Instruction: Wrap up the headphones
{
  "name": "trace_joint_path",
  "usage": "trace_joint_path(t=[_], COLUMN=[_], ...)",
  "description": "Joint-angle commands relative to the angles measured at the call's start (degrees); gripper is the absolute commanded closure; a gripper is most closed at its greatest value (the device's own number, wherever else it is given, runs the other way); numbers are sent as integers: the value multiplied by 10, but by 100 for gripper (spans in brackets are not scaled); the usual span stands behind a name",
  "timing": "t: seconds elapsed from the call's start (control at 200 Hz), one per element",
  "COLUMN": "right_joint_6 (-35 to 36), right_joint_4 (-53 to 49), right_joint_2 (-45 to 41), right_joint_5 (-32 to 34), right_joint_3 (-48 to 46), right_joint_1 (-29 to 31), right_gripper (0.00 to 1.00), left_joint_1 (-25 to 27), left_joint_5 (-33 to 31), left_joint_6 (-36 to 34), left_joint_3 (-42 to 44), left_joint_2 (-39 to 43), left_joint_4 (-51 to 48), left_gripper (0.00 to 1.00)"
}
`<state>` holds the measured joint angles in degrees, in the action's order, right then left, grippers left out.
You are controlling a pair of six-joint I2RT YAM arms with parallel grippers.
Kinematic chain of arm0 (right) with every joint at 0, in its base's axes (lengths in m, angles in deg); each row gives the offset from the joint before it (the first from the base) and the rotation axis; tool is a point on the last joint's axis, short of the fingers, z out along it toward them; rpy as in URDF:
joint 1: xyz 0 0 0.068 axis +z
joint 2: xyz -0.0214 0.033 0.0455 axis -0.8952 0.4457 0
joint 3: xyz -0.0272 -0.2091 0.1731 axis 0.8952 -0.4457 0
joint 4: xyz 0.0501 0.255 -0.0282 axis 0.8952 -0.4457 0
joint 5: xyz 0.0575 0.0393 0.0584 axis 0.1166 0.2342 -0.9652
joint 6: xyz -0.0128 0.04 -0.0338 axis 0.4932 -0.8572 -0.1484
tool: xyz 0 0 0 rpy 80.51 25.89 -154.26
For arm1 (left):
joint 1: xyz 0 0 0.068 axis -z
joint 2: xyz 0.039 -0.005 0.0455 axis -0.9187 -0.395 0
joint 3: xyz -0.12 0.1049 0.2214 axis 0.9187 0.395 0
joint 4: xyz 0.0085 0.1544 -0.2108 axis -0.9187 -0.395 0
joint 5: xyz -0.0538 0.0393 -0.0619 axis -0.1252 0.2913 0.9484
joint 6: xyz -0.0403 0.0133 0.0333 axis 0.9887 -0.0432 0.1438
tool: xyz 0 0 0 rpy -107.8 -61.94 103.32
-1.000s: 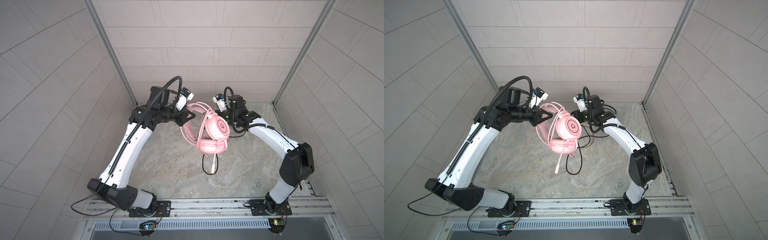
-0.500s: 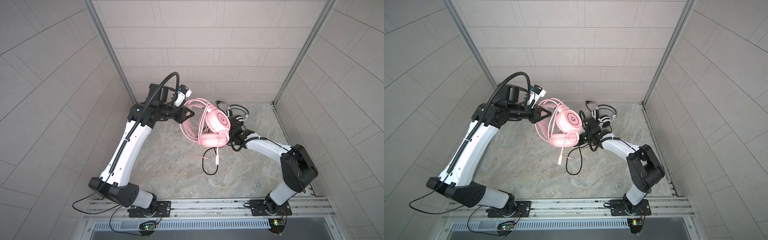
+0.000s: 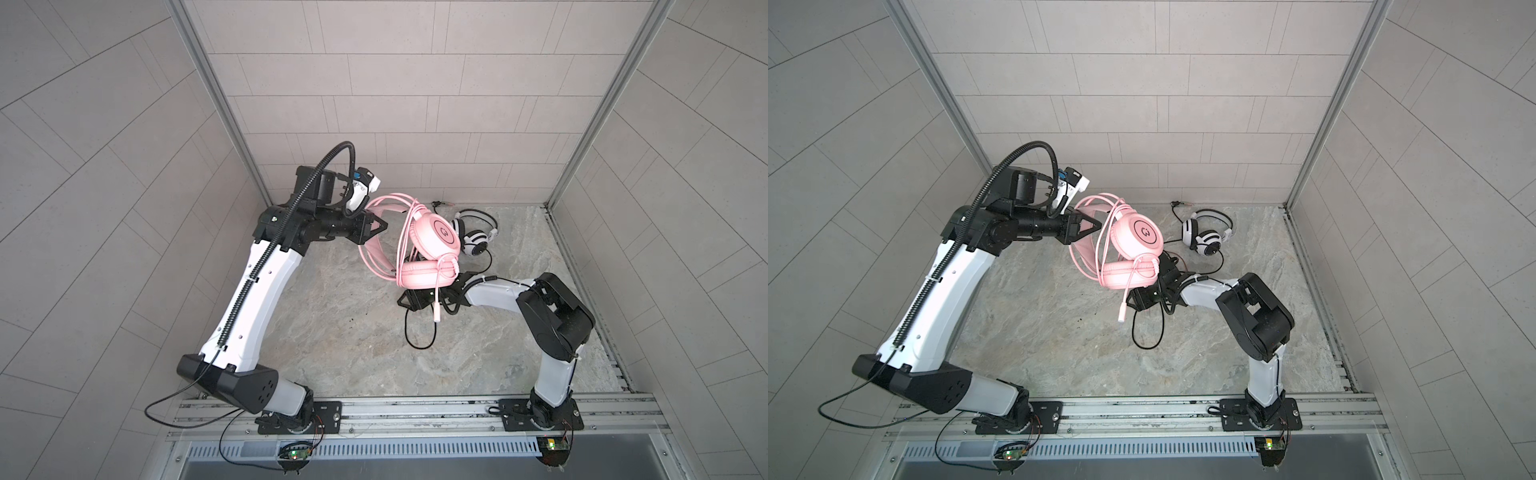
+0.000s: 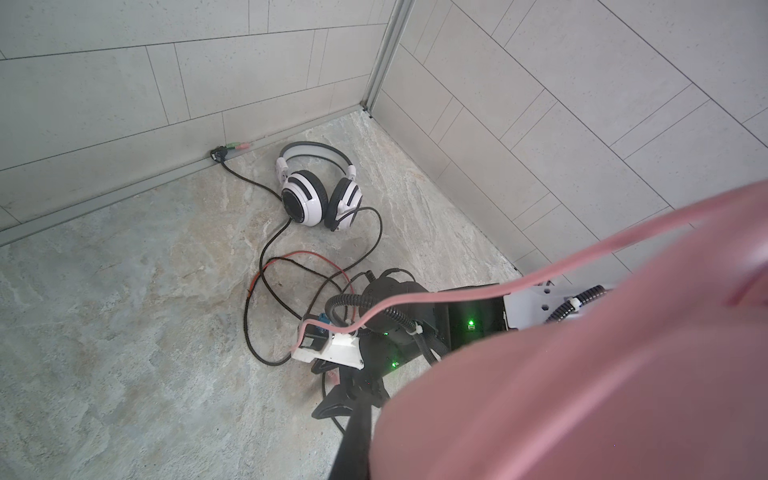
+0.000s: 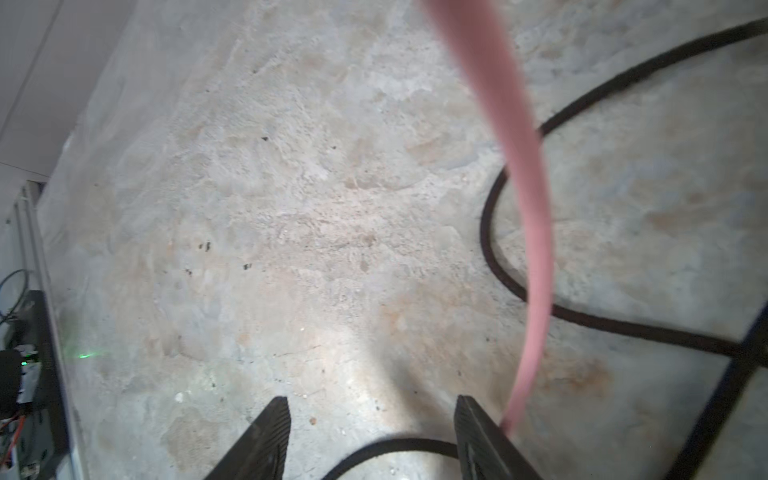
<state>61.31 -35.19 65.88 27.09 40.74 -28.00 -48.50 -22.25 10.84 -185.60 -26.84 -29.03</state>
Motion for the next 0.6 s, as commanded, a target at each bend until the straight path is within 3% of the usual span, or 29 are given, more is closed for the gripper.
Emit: trace_joint_path(t=[0.0,0.335,0.595], right_joint_6=[27,34,30], right_joint_4=[-33,-59,-42], right_joint_2=[12,-86,0], right_joint_5=[40,68,30], right_joint_3=[32,-36,21], right_joint_1=[3,-4,3], right_gripper=[37,38,38], left_joint_1=[-6,-16,-19], left_joint_5=[17,9,12], left_joint_6=[23,34,50], left_joint_3=[-18,-13,0], left_joint_2=[16,11,16], left_joint_4=[21,25,41], left_gripper=[100,100,100])
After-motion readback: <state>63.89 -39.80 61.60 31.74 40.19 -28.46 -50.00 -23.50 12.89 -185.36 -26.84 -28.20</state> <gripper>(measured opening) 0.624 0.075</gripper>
